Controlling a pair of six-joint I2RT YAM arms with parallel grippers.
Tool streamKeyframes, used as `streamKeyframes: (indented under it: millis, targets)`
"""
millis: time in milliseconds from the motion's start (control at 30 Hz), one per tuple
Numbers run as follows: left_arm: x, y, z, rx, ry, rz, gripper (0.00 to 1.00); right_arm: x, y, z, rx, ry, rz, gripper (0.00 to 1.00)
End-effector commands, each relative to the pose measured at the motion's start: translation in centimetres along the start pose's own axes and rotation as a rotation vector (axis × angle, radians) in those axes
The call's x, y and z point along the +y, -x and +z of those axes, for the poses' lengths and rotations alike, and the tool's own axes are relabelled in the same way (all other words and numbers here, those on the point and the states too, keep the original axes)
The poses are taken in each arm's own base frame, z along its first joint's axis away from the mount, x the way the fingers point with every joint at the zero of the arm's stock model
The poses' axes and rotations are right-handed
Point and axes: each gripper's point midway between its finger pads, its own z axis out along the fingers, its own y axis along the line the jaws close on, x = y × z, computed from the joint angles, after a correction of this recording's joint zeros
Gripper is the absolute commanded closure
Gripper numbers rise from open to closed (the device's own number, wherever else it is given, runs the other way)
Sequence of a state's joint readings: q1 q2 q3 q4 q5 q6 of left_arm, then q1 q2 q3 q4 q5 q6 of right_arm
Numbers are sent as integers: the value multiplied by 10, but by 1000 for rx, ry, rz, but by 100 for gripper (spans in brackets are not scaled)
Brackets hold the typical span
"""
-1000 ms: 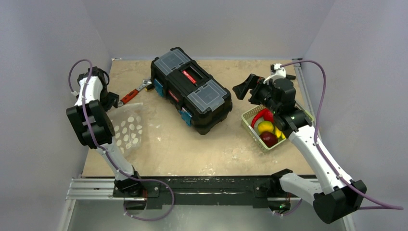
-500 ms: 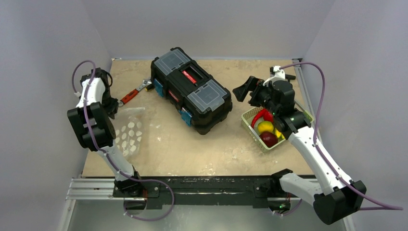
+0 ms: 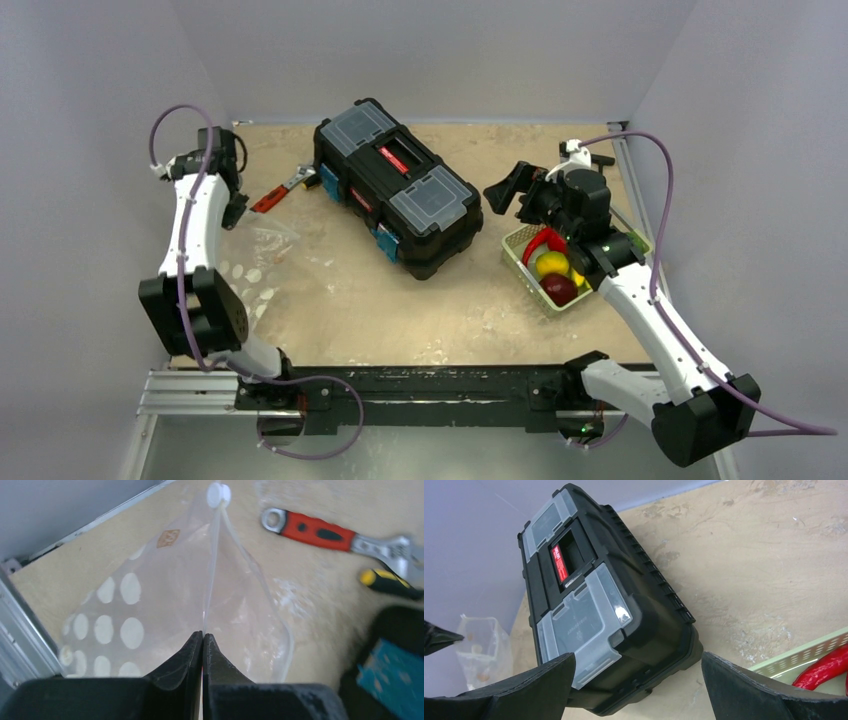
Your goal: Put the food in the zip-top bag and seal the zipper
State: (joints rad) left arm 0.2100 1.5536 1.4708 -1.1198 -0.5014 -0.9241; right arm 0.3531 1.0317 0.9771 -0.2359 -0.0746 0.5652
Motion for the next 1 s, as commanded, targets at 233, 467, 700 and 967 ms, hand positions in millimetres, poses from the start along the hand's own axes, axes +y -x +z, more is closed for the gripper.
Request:
streamKeyframes:
  millis: [233,467,700,967]
  targets:
    - [-4,-81,-152,-181,-1058,449,100,39,-12,-13,48,188,-122,1]
    - [6,-129,-171,-169,-1315,589,100,139,-54,-24,81,388,-167,2]
    - [9,-133,-174,-204,-1351,590,100,235,-89,-25,39,380,-163,13]
    - [4,-140,-166,-121,-1323,602,100,269,-164,13,25,79,-283,14]
